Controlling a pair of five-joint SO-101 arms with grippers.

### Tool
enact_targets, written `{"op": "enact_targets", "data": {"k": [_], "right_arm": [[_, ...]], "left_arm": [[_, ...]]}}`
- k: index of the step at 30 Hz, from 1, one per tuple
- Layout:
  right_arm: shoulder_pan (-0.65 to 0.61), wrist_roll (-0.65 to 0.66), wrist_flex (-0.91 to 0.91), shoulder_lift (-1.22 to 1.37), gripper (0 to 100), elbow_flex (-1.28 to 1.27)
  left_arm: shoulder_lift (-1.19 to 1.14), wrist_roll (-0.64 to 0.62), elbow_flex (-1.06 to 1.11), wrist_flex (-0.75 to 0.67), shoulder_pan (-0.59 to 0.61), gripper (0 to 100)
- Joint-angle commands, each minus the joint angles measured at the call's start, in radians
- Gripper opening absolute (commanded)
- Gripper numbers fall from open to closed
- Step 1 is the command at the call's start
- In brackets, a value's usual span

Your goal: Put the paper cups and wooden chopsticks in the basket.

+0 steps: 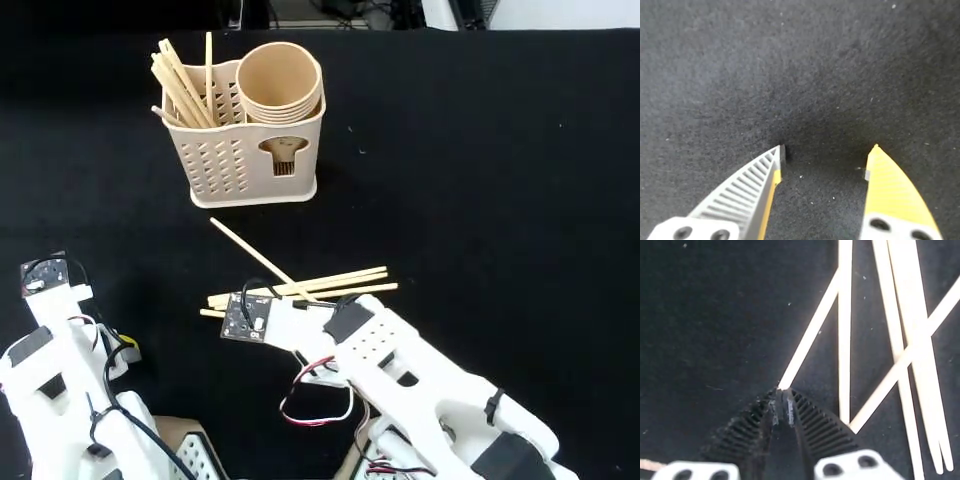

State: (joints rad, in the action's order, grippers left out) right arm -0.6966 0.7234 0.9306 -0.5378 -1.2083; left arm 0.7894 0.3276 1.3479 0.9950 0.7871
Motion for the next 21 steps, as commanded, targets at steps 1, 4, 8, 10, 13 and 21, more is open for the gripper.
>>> {"op": "enact_targets", "data": {"k": [1, 4, 8, 10, 13, 21], "right_arm": [[-0.011, 0.009, 0.034, -0.002, 1.1, 0.035], [-0.015, 0.005, 0.087, -0.002, 1.1, 0.087], [-0.044, -0.015, 0.178, -0.004, 5.5, 0.127], [-0.061, -0.060, 0.189, -0.004, 13.2, 0.128], [-0.075, -0.072, 0.189, -0.002, 17.8, 0.125], [-0.077, -0.072, 0.186, 0.002, 13.8, 0.105]], "left_arm": [[0.002, -0.006, 0.005, -0.018, -0.019, 28], [0.002, -0.006, 0.005, -0.018, -0.019, 28], [0.002, -0.006, 0.005, -0.018, -0.019, 28], [0.002, -0.006, 0.005, -0.018, -0.019, 28], [0.002, -0.006, 0.005, -0.018, -0.019, 28], [0.002, -0.006, 0.005, -0.018, -0.019, 28]]}}
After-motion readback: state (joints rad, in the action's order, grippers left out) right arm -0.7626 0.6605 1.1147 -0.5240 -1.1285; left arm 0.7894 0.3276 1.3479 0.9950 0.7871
